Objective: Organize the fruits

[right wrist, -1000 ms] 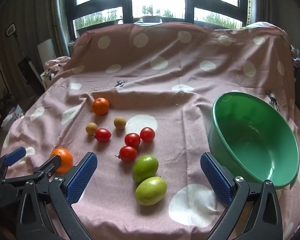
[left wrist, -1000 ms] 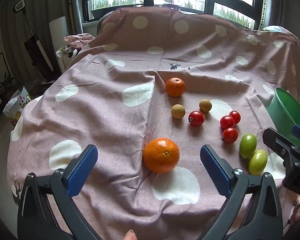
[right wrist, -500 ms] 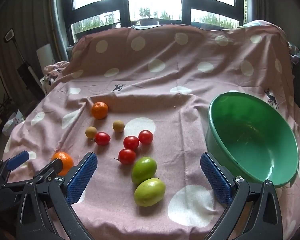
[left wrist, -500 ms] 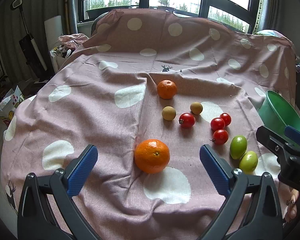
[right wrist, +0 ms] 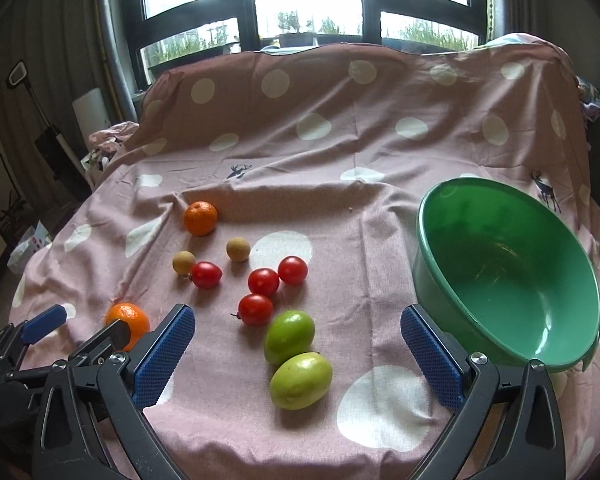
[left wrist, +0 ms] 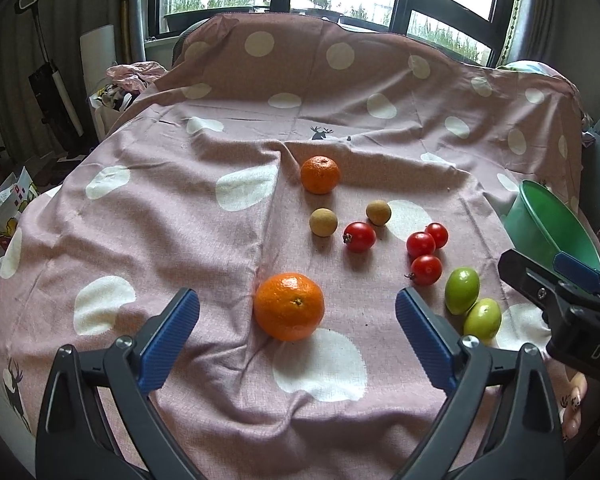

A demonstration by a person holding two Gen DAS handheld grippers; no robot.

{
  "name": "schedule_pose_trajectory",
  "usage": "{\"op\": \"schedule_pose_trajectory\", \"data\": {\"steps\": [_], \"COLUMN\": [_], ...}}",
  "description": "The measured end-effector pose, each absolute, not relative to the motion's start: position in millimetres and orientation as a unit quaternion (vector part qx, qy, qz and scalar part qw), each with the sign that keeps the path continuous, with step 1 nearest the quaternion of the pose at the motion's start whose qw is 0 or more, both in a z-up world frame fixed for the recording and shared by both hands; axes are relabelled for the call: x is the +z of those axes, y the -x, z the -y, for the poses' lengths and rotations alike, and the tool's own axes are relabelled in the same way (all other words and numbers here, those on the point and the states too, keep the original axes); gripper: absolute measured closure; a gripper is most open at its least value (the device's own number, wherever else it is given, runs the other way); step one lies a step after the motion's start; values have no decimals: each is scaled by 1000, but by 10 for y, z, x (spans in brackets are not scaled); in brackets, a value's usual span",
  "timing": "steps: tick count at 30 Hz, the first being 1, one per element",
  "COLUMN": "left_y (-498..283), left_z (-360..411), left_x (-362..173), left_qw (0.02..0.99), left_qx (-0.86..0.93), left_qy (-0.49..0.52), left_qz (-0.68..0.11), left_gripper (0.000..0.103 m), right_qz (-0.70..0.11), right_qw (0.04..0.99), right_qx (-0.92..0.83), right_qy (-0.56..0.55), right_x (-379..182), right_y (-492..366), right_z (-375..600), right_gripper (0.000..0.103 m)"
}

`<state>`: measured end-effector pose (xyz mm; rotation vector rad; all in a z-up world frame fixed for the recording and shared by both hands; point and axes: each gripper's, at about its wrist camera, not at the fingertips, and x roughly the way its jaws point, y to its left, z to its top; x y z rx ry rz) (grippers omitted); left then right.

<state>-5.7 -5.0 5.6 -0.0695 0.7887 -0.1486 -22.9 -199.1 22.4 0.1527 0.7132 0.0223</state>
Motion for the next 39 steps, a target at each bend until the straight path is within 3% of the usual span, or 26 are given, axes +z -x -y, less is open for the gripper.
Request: {"op": "schedule_pose_trajectory", "data": {"steps": [39], "left_y": [65], "left_z": [76], "left_x": [36], "left_qw": [909], "left_qx": [-99], "left_qy": [51], "left_qz": [-402], "left_gripper": [29], "right_qz": [-351], "right_qw": [933], "right_qx": [6], "right_qy": [-76], "right_x": [268], "right_y": [232], "right_z": [2015], "right_gripper": [0]}}
